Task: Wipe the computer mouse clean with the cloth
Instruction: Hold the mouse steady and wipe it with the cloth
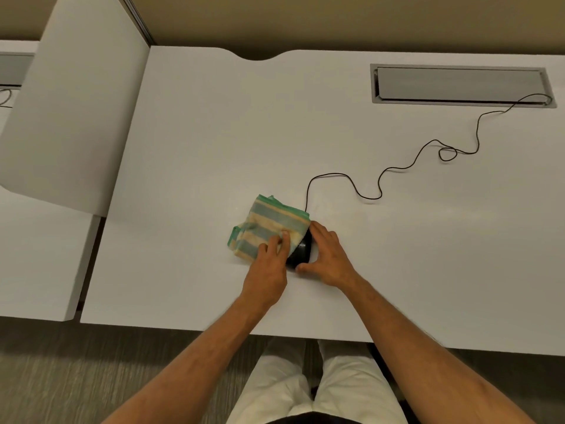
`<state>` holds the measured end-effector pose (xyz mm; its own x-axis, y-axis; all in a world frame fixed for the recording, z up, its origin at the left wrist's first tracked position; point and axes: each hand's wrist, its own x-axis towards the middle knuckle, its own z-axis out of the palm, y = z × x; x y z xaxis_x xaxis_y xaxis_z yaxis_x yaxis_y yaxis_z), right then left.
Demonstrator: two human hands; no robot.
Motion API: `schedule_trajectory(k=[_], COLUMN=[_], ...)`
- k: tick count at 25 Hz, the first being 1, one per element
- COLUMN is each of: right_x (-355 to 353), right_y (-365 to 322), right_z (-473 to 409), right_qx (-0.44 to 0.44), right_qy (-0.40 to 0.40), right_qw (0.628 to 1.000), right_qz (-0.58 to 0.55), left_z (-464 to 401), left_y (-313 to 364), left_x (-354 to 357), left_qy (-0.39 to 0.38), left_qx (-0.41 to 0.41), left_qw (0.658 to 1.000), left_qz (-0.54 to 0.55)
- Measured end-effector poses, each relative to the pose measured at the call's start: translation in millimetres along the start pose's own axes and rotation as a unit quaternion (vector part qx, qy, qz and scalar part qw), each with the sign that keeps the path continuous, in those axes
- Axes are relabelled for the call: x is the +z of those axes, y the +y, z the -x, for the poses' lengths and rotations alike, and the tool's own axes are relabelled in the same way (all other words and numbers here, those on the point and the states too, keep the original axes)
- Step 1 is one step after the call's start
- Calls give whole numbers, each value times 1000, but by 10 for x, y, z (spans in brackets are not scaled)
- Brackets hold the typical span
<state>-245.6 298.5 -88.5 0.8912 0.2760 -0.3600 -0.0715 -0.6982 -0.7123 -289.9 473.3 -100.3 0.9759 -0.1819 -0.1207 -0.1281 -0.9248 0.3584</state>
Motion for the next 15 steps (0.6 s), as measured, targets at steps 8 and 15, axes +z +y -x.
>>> schedule_trajectory(k=[8, 15], right_x=[-25, 0], right_y=[-34, 38], right_z=[27, -3], right_qx=[-25, 2], right_qy=[2, -15], right_qw=[1000, 999], right_qz=[1, 49], left_z=[449, 322], left_y=[-57, -109], left_x=[37, -398], left_qy=[8, 184], left_qx=[94, -223], left_qw=[996, 900], left_qz=[-2, 325])
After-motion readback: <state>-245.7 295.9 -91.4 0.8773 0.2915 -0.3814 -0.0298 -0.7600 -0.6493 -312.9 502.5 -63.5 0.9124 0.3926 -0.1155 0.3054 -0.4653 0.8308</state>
